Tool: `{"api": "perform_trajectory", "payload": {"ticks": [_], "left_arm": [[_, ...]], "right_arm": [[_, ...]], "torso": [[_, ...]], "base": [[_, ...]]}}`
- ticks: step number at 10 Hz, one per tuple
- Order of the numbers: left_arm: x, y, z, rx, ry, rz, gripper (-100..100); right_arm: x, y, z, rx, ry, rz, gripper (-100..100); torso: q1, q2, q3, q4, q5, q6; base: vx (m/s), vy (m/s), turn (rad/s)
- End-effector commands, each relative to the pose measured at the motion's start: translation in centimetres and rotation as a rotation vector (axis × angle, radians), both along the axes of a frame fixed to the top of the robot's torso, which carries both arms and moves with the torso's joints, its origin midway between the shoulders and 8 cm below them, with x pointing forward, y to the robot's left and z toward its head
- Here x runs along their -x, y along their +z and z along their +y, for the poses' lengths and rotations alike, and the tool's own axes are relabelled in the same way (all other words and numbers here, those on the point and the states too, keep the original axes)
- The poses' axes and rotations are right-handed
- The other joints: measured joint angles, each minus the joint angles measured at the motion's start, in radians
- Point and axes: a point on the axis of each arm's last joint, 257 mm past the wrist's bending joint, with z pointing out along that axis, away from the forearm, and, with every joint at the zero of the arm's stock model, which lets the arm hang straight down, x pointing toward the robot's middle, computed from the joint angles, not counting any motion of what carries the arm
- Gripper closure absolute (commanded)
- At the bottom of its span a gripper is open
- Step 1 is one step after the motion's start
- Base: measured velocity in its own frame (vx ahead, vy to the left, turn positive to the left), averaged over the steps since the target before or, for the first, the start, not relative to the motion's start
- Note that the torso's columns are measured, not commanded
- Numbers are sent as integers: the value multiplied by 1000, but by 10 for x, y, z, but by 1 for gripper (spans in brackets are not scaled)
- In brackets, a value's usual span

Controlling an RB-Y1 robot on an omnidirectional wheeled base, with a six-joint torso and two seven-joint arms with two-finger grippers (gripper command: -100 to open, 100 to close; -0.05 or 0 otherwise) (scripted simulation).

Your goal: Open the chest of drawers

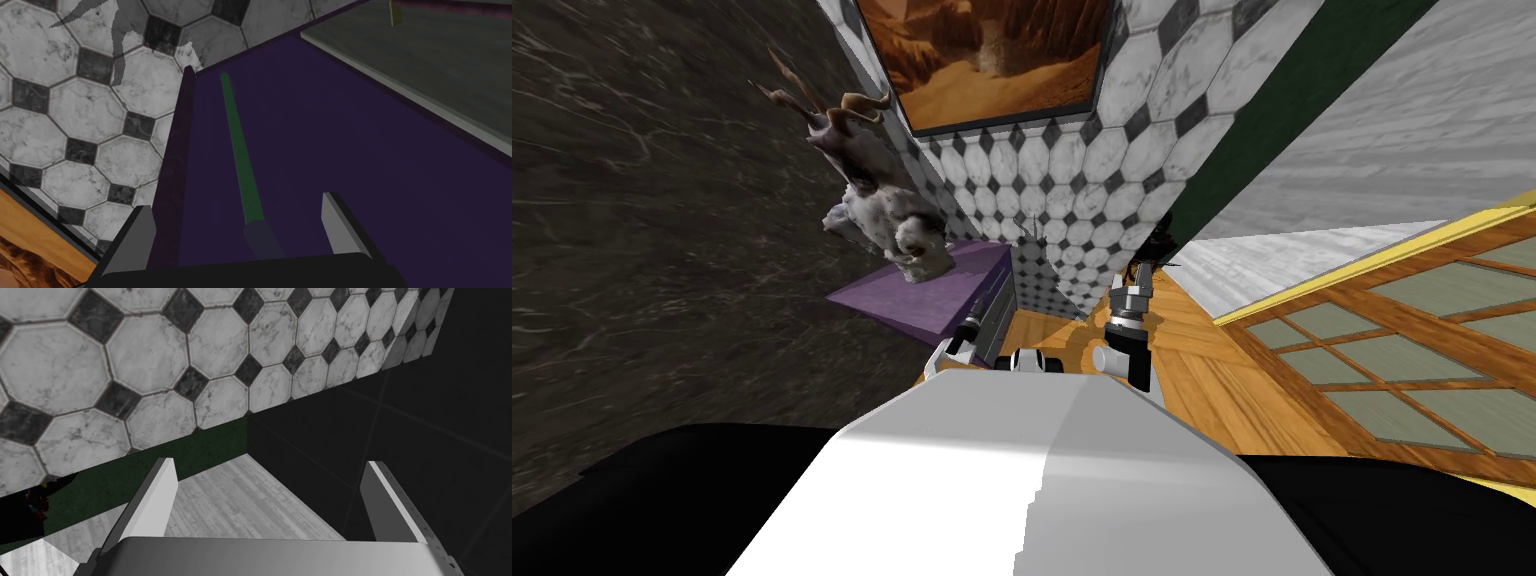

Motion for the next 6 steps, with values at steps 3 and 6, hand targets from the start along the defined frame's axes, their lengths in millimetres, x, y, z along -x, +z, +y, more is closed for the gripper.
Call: {"api": "perform_trajectory", "payload": {"ticks": [3,6], "left_arm": [[-21,1,-1,-5,24,-2,100],[-10,3,-1,-3,12,-5,100]], "right_arm": [[0,0,0,0,0,0,0],[0,0,0,0,0,0,0]], "torso": [[0,15,9,6,-1,-2],[-8,11,6,4,-4,-6]], "base": [[-141,27,-124],[7,-90,31]]}}
